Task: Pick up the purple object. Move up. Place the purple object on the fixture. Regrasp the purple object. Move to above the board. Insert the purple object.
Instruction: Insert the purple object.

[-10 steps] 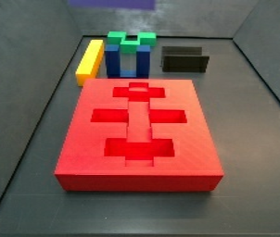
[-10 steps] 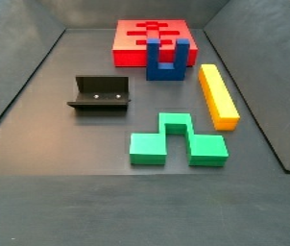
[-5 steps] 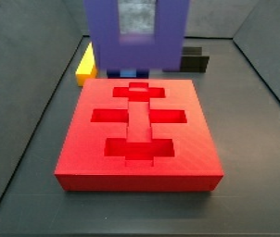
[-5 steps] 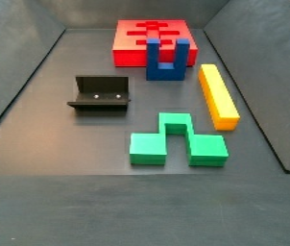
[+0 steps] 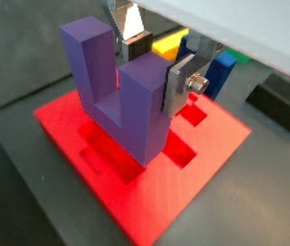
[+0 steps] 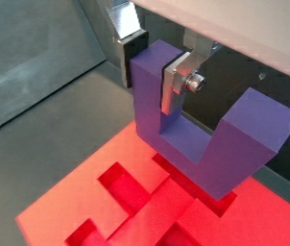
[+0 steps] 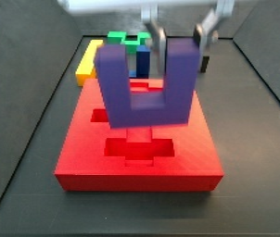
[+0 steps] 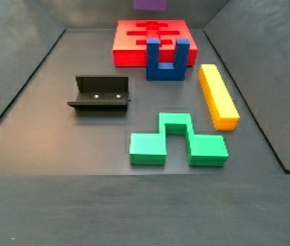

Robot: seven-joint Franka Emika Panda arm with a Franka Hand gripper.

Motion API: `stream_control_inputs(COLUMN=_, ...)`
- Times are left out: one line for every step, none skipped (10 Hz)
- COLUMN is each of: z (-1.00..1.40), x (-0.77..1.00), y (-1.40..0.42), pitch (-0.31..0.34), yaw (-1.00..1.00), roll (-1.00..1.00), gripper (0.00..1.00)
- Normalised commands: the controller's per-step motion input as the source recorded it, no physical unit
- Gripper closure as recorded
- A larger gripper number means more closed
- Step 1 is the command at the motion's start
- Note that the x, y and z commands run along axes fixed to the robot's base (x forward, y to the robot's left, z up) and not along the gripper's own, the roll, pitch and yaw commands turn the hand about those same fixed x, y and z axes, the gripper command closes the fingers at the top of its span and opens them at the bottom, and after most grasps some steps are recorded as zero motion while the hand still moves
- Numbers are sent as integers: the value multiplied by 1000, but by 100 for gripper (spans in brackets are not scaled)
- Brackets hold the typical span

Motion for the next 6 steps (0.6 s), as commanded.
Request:
stream_control_inputs(z=-491, x=34, y=-183, pitch=-211, yaw=34, roll=13, gripper=100)
stream_control_inputs(z=-457, x=17, y=-169, pitch=-199, yaw=57, roll=24, gripper=100)
stream_control_inputs(z=-414, x=0, y=-137, pitch=-171, yaw=31, roll=74, gripper=100)
stream_control_inputs(z=-349, x=0, y=-77, pitch=-124, yaw=0, roll=131, gripper=100)
stream_control_inputs(z=-311, x=-11, y=-14, pitch=-90, yaw=0, roll=139, gripper=100)
stream_control_inputs(z=-271, x=0, y=0, pitch=-100, yaw=0, roll=86, gripper=100)
